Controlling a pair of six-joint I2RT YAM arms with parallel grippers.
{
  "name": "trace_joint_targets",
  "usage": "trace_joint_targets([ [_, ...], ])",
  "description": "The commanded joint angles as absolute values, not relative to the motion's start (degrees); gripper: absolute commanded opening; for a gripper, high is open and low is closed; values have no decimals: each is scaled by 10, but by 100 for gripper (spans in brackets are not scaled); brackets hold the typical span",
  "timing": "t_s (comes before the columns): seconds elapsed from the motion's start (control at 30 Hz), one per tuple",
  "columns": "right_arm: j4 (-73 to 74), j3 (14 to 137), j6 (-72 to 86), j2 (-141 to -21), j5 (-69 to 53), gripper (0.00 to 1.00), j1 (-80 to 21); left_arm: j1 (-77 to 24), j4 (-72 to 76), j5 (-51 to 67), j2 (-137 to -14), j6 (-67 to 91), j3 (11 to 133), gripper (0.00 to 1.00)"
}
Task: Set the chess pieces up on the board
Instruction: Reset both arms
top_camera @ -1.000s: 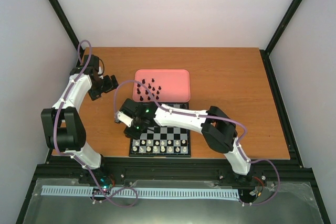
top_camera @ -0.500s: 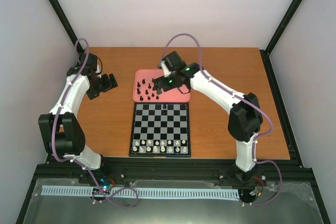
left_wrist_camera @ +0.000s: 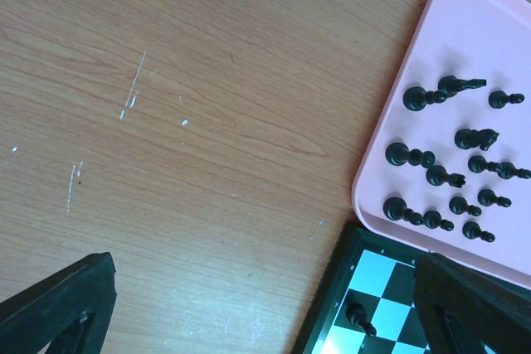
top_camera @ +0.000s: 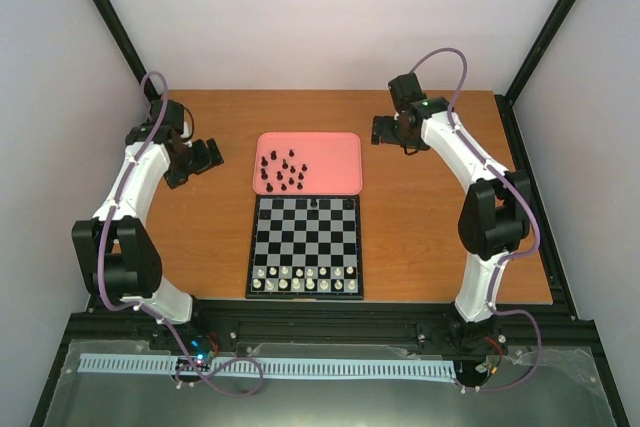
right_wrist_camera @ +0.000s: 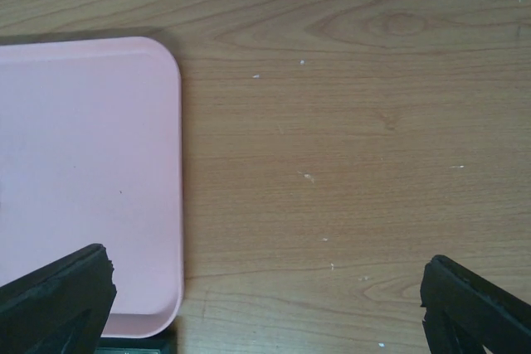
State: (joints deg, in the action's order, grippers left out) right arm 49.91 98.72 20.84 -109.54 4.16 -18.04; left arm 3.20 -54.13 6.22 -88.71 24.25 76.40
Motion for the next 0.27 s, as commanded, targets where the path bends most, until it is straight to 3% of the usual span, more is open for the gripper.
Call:
trace_joint_targets([
  [0.0,508,983,213,-1071,75,100,-193,29,-550,67,-875,248,784,100],
  [0.23,515,981,210,-1079,94,100,-192,30,-550,64,-877,248,784,100],
])
